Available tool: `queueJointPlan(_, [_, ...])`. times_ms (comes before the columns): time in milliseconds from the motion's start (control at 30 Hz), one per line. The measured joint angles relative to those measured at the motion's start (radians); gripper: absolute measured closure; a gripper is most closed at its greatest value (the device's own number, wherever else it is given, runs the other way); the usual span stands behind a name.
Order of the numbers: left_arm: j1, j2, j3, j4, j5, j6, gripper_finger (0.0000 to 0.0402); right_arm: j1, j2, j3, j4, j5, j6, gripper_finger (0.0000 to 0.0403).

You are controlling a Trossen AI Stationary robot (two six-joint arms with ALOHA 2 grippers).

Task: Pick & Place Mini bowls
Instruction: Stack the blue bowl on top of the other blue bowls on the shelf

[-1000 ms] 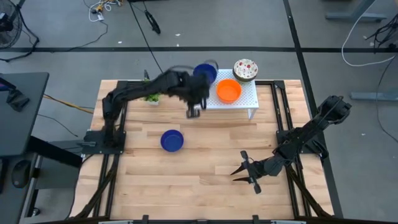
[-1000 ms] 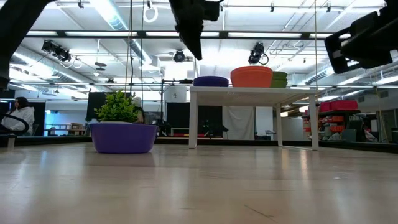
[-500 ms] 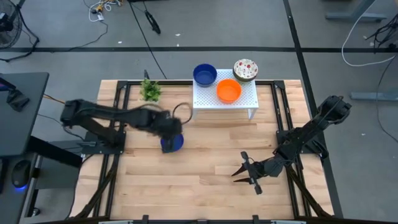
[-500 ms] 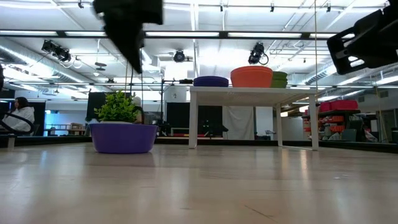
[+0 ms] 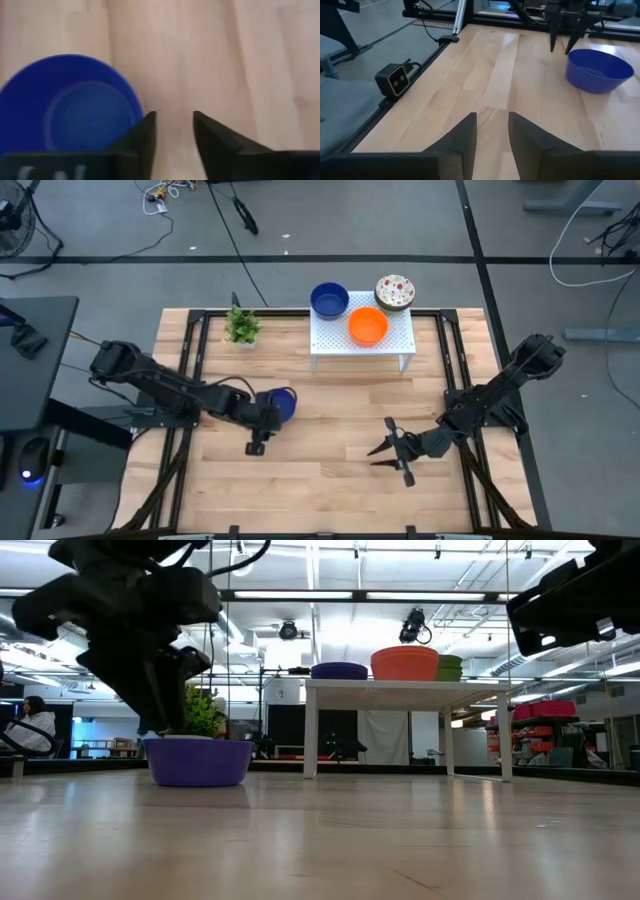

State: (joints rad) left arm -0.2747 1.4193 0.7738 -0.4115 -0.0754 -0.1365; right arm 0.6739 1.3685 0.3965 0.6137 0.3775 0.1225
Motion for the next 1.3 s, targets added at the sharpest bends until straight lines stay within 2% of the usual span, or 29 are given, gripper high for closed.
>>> queueJointPlan(167, [-0.034,0.001,0.0,-0.004,-0.129,0.02,0.0195,-0.003,0.0,0.0,-0.007,0.0,0.001,0.0289])
queueJointPlan(300, [-0.039,0.012,0.0,-0.002,-0.134,0.039,0.0188,-0.003,0.0,0.0,-0.009,0.0,0.002,0.0289])
queueJointPlan(567, [-0.037,0.098,0.0,0.001,-0.161,0.041,0.0245,-0.003,0.0,0.0,-0.02,0.0,0.011,0.0289])
queueJointPlan(800, [-0.036,0.105,0.0,0.008,-0.168,0.038,0.0306,-0.003,0.0,0.0,-0.026,0.0,0.011,0.0289])
queueJointPlan(967, [-0.036,0.105,0.017,0.006,-0.163,0.041,0.0364,-0.003,0.0,0.0,-0.026,0.0,0.011,0.0289])
queueJointPlan(1067, [-0.038,0.106,0.093,-0.053,-0.156,0.048,0.0392,-0.003,0.0,0.0,-0.026,0.0,0.011,0.0289])
queueJointPlan(1167, [-0.038,0.106,0.221,-0.16,-0.161,0.081,0.0392,-0.003,0.0,0.0,-0.026,0.0,0.008,0.0289])
queueJointPlan(1300, [-0.028,0.106,0.435,-0.274,-0.227,0.156,0.0396,-0.003,0.0,0.0,-0.026,0.0,0.008,0.0289])
